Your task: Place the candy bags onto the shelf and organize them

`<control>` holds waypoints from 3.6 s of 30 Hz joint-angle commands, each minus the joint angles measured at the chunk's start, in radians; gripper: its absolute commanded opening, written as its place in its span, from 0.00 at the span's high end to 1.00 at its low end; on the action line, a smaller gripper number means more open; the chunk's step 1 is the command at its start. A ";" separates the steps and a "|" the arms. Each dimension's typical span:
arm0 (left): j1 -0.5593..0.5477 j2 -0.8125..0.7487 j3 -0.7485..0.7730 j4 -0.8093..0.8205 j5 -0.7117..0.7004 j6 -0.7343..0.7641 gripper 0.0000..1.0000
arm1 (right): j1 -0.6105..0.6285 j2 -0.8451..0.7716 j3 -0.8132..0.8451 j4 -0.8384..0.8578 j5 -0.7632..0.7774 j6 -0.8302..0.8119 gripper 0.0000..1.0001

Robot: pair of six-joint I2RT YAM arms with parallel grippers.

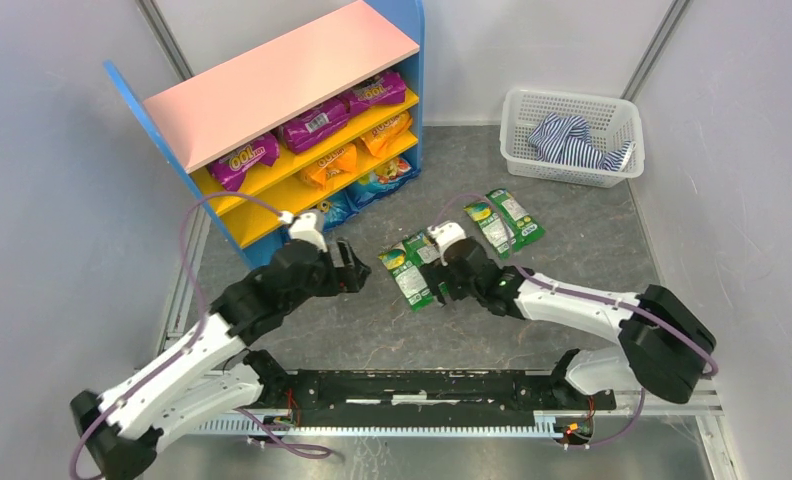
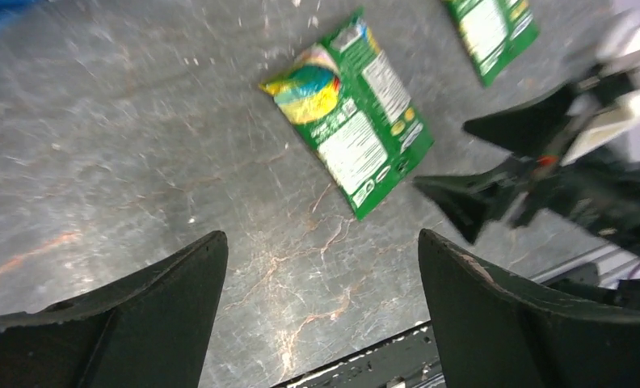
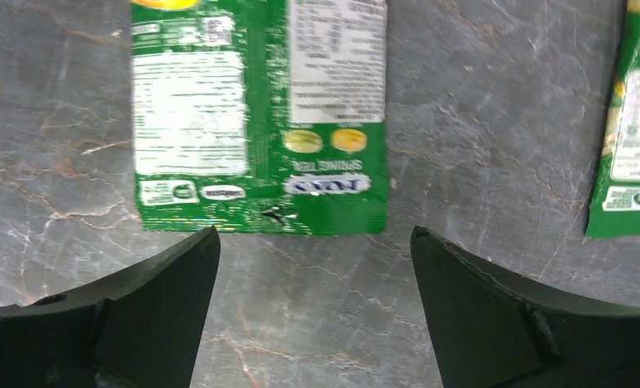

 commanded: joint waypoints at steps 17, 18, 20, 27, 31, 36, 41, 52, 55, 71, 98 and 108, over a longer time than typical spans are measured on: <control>-0.015 0.648 -0.061 0.574 0.234 -0.144 0.03 | -0.348 -0.163 -0.315 0.459 -0.621 0.169 0.02; -0.014 0.673 -0.056 0.584 0.235 -0.152 0.03 | -0.360 -0.150 -0.321 0.478 -0.640 0.174 0.02; -0.006 0.717 -0.049 0.632 0.260 -0.167 0.03 | -0.377 -0.119 -0.312 0.480 -0.667 0.177 0.02; 0.023 0.772 -0.067 0.719 0.260 -0.224 0.09 | -0.404 -0.037 -0.246 0.496 -0.704 0.127 0.05; 0.031 0.795 -0.089 0.755 0.263 -0.251 0.16 | -0.404 0.022 -0.184 0.479 -0.677 0.100 0.08; 0.032 0.805 -0.146 0.820 0.289 -0.305 0.21 | -0.404 0.098 -0.170 0.531 -0.697 0.121 0.16; 0.029 0.812 -0.223 0.882 0.314 -0.356 0.25 | -0.404 0.146 -0.215 0.637 -0.761 0.201 0.22; 0.020 0.764 -0.291 0.939 0.300 -0.382 0.57 | -0.388 0.156 -0.272 0.721 -0.801 0.263 0.25; 0.020 0.741 -0.282 0.926 0.296 -0.369 0.66 | -0.374 0.149 -0.264 0.686 -0.785 0.237 0.25; 0.042 0.482 -0.226 0.632 0.257 -0.350 0.98 | -0.157 -0.077 -0.192 0.411 -0.461 -0.182 0.11; 0.048 0.137 -0.078 0.253 0.297 -0.394 0.98 | 0.273 -0.003 -0.188 0.815 -0.067 -0.639 0.17; 0.048 0.104 -0.053 0.207 0.302 -0.391 0.98 | 0.274 0.060 -0.181 0.941 -0.170 -0.695 0.22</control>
